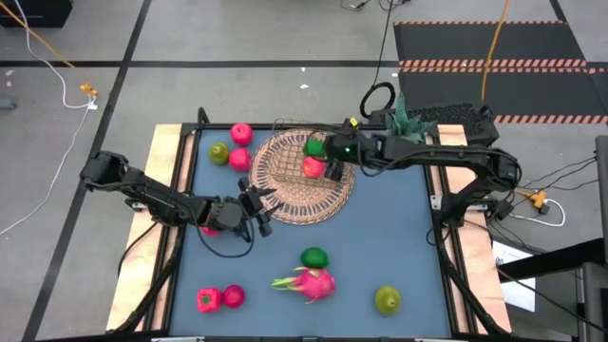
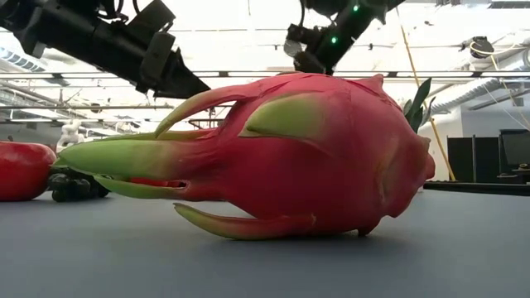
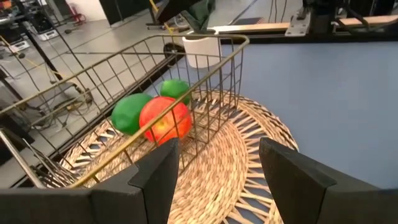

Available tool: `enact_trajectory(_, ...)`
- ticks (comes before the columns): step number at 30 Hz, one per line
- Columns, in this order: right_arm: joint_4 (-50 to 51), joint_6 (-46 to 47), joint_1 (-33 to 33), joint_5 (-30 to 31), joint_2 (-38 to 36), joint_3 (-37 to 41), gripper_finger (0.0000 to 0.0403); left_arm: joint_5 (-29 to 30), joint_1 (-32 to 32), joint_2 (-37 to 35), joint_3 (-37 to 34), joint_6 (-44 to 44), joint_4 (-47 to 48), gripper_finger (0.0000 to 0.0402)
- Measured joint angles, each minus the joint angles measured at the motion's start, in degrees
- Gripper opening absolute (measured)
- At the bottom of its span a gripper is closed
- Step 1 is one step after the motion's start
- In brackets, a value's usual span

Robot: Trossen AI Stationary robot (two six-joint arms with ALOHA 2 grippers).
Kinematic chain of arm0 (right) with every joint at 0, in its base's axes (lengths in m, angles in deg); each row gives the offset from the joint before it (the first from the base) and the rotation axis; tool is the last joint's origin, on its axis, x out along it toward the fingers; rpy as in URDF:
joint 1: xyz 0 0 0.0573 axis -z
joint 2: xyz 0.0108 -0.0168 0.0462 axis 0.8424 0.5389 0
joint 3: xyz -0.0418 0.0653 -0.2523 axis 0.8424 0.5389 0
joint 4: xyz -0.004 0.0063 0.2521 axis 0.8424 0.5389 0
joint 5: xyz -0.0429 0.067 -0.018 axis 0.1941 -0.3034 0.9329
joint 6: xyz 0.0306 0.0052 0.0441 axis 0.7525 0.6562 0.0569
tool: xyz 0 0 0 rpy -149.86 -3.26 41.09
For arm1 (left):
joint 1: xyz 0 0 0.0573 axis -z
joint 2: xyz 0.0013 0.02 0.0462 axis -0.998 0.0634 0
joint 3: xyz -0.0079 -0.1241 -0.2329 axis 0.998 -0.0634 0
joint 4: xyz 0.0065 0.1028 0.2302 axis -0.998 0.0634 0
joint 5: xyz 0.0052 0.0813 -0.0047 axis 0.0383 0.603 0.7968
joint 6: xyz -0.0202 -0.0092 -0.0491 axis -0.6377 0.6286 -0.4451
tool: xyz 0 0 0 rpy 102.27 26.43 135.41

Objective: Build produce basket
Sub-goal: Put the lime into the gold wire basket

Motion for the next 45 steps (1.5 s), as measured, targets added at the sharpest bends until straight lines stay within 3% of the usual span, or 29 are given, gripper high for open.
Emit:
enact_trajectory(5,-1.4,-4.1,-2.6,-4.2,0.0,0.0,0.0238,0.0,0.9,0.0,0.0,-0.1,-0.7,0.0225)
enact_trajectory(10,-2.1,2.9,-4.8,-1.3,0.5,0.0,0.0225,0.0,1.3,0.0,0.0,1.0,-0.9,0.0225)
enact_trajectory(18,-5.6,3.6,-6.2,-1.2,0.4,0.0,0.0213,0.0,1.3,0.0,0.0,2.1,-2.1,0.0225)
enact_trajectory(21,-5.8,8.6,-6.1,-1.2,0.4,0.3,0.0212,0.0,1.3,0.0,0.0,2.4,-2.1,0.0225)
enact_trajectory(31,-12.1,17.1,-8.8,-1.2,0.4,9.2,0.0212,-0.1,1.3,0.0,0.0,3.8,-0.1,0.0225)
enact_trajectory(39,-21.2,10.7,-12.6,-1.1,0.4,10.7,0.0212,-0.6,0.8,0.0,0.0,4.8,-4.1,0.0225)
enact_trajectory(45,-26.1,6.3,-14.2,2.2,-0.8,10.6,0.0212,-0.6,-0.2,0.0,0.0,5.1,-7.6,0.0225)
